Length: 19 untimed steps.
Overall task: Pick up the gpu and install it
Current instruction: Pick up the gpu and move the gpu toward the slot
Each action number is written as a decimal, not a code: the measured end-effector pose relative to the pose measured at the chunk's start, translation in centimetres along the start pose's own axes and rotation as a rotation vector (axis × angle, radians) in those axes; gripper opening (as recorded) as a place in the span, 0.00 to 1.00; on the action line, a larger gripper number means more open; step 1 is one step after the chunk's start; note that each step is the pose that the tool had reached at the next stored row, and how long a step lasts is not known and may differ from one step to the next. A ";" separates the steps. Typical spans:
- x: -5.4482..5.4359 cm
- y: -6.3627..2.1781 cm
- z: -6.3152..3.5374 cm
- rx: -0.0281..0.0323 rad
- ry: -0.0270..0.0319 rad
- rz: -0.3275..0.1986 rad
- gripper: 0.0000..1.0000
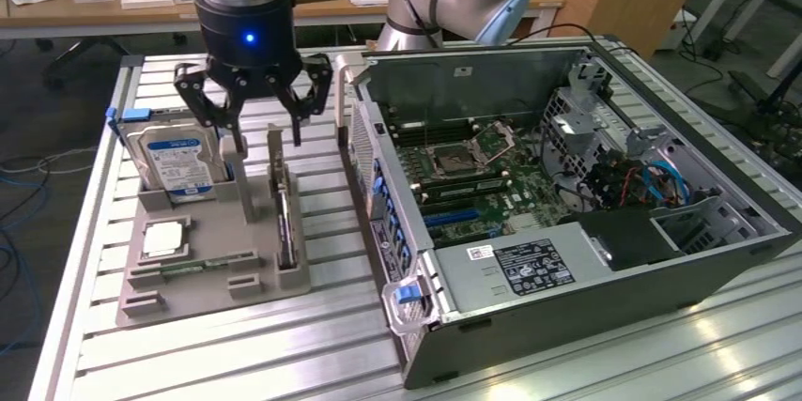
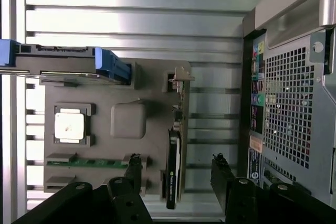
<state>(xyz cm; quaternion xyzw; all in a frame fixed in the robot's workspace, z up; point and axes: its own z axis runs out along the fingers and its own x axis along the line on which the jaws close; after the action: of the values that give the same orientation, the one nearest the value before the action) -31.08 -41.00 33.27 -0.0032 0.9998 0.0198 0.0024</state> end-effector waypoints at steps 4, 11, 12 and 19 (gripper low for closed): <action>0.0 -0.03 0.74 -0.0001 0.0000 0.000 0.65; 0.0 -0.77 1.98 0.0000 0.0000 0.000 0.65; 0.0 -0.83 2.15 0.0000 0.0000 0.000 0.65; 0.0 -1.62 3.41 -0.0001 -0.0001 0.000 0.65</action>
<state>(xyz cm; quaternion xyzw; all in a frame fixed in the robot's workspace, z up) -31.07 -42.48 29.80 -0.0033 0.9998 0.0198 0.0025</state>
